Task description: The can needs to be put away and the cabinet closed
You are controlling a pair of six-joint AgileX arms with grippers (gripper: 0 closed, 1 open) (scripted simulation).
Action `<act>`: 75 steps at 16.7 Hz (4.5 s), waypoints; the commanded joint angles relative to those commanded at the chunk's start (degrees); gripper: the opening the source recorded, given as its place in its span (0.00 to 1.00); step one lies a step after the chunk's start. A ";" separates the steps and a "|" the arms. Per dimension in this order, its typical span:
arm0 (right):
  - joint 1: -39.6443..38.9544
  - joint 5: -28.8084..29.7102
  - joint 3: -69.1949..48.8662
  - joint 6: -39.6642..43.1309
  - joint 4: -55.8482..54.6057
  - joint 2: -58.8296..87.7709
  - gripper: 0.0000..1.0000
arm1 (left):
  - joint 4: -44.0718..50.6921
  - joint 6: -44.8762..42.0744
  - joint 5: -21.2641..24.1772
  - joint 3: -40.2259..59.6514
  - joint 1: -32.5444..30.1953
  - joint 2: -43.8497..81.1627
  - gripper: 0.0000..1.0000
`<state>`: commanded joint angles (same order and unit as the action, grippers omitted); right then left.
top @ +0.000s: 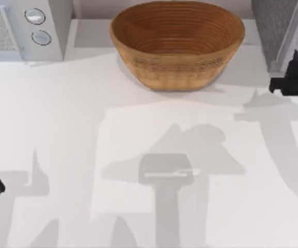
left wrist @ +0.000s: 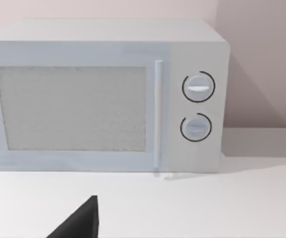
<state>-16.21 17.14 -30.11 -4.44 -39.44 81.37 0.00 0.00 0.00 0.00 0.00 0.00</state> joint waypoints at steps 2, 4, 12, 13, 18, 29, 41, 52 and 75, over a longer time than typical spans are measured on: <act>0.82 -0.80 1.48 0.22 1.94 -4.20 0.00 | 0.00 0.00 0.00 0.00 0.00 0.00 1.00; 2.01 -2.02 3.66 0.57 4.78 -10.38 0.00 | 0.00 0.00 0.00 0.00 0.00 0.00 1.00; 8.91 -9.33 16.45 2.56 21.56 -45.69 0.00 | 0.00 0.00 0.00 0.00 0.00 0.00 1.00; 9.85 -10.31 18.19 2.81 23.84 -50.37 0.00 | 0.00 0.00 0.00 0.00 0.00 0.00 1.00; 14.00 -14.68 25.92 3.85 33.94 -70.78 0.00 | 0.00 0.00 0.00 0.00 0.00 0.00 1.00; 16.03 -17.09 29.94 4.32 39.35 -81.11 0.00 | 0.00 0.00 0.00 0.00 0.00 0.00 1.00; 11.12 -12.31 -12.41 3.80 50.05 -47.21 0.00 | 0.00 0.00 0.00 0.00 0.00 0.00 1.00; 6.13 -6.53 -64.83 3.52 62.58 -8.84 0.00 | 0.00 0.00 0.00 0.00 0.00 0.00 1.00; 9.60 -9.04 -117.17 3.55 75.54 29.63 0.00 | 0.00 0.00 0.00 0.00 0.00 0.00 1.00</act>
<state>-6.60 8.11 -147.29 -0.89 36.10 111.00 0.00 0.00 0.00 0.00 0.00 0.00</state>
